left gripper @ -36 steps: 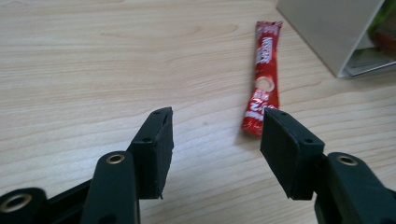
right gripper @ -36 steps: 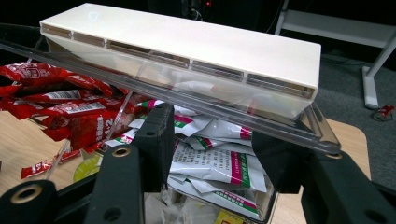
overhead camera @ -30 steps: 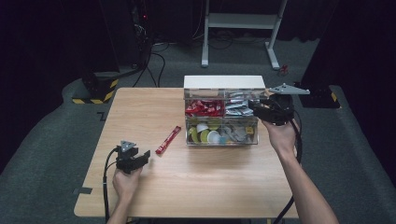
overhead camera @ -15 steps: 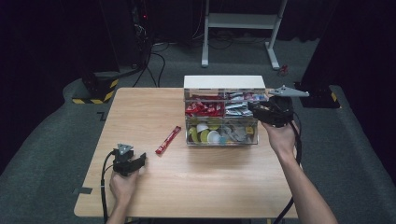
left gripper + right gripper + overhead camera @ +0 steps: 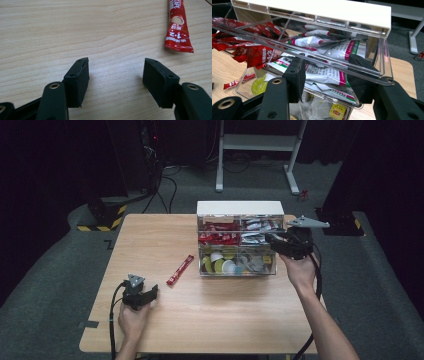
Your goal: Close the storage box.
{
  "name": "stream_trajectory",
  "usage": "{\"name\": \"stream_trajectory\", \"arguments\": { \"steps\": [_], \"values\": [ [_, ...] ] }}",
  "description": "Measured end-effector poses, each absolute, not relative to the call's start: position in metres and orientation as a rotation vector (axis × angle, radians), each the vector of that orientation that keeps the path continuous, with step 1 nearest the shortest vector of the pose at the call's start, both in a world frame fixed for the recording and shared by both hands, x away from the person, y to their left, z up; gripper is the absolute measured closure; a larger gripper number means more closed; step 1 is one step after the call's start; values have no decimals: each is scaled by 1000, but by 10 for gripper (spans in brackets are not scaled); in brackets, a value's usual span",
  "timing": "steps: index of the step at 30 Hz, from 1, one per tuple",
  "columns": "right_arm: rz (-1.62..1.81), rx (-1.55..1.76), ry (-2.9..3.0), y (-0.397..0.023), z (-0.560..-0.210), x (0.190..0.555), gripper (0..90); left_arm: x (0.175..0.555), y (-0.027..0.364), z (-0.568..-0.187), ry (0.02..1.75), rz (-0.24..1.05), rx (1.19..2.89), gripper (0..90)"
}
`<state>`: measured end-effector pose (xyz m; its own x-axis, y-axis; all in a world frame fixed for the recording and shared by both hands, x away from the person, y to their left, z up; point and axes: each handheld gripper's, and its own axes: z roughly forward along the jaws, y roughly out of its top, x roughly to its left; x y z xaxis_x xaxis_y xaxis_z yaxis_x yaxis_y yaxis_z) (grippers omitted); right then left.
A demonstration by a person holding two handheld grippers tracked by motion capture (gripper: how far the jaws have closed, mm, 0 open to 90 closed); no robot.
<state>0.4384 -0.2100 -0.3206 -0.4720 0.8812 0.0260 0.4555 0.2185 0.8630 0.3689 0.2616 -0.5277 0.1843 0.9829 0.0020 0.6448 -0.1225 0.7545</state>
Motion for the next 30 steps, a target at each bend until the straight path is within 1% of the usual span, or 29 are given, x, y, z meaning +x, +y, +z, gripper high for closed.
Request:
{"name": "stream_trajectory", "arguments": {
  "steps": [12,30],
  "values": [
    [1169,1253,2032,-216,-332,435,486,369,261,-528,1521,693,1848,362],
    [1203,1248,1988,-239,-344,412,470,369,261,-528,1520,692,1849,358]
  ]
}}
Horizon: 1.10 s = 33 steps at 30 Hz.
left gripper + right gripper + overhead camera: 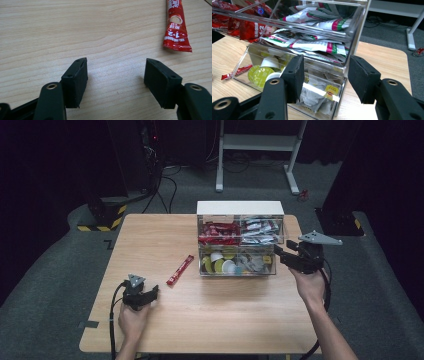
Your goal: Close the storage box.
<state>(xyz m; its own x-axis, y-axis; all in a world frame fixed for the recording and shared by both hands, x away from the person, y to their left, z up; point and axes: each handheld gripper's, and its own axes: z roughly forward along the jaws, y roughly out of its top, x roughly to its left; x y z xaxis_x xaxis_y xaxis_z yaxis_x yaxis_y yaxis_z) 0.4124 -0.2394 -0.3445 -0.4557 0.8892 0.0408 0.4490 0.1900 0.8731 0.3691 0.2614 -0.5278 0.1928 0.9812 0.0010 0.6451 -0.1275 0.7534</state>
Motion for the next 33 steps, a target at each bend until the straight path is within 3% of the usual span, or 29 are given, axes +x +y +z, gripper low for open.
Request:
{"name": "stream_trajectory", "arguments": {
  "steps": [33],
  "values": [
    [1315,1350,1888,-277,-377,389,442,369,262,-528,1520,690,1848,357]
  ]
}}
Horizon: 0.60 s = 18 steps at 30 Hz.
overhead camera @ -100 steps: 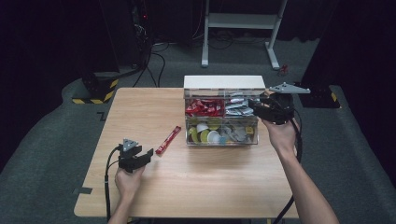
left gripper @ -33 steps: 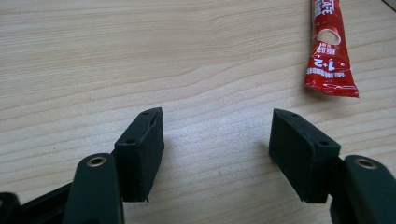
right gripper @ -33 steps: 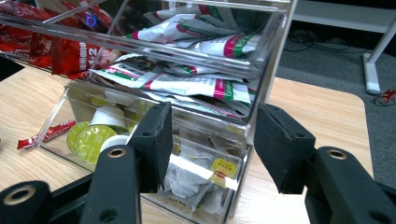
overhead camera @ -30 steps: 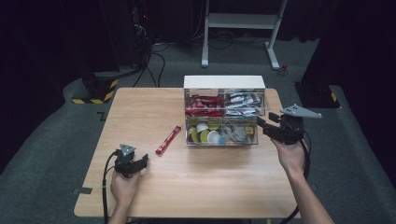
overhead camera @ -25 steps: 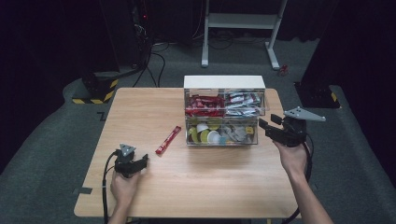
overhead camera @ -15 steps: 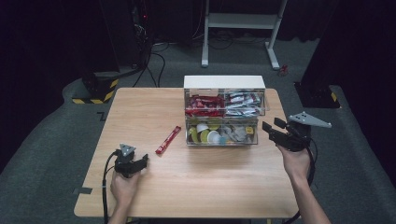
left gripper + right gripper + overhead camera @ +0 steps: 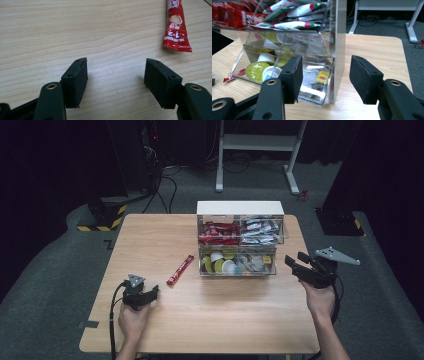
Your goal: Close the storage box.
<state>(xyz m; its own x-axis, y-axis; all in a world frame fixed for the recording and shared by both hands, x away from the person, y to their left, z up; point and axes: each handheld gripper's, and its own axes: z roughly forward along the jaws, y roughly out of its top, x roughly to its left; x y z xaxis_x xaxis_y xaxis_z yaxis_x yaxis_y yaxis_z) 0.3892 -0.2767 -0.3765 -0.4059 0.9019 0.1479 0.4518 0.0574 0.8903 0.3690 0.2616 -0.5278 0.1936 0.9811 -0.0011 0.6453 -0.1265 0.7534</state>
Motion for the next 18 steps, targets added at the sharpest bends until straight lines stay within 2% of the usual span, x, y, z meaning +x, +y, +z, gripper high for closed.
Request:
{"name": "stream_trajectory", "arguments": {
  "steps": [18],
  "values": [
    [1294,1469,1854,-296,-415,384,441,369,261,-528,1521,692,1848,358]
  ]
}}
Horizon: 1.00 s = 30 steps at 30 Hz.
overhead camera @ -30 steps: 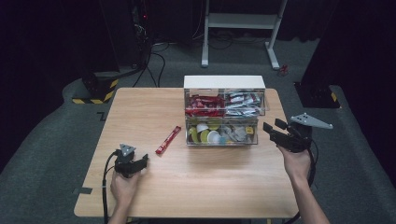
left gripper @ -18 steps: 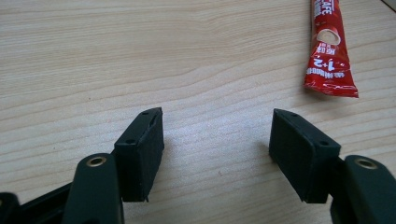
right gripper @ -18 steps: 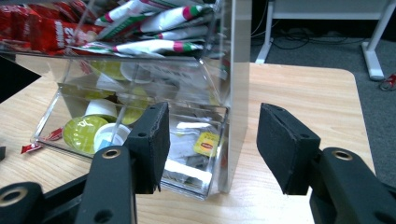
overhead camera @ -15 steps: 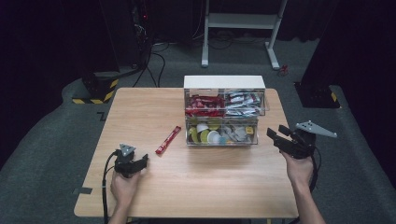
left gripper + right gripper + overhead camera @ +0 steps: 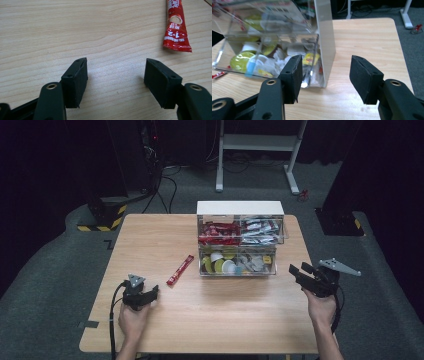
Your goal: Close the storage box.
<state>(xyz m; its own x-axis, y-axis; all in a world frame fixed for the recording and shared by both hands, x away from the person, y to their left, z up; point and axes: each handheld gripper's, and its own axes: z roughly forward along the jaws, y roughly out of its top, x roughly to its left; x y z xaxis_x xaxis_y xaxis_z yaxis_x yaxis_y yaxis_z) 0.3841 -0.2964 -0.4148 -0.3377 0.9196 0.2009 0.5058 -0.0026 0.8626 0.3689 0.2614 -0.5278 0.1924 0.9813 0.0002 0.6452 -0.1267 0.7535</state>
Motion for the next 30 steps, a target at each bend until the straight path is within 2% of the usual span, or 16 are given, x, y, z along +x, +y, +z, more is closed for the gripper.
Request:
{"name": "stream_trajectory", "arguments": {
  "steps": [30],
  "values": [
    [1105,1525,1933,-289,-470,400,438,369,261,-528,1521,691,1848,358]
  ]
}}
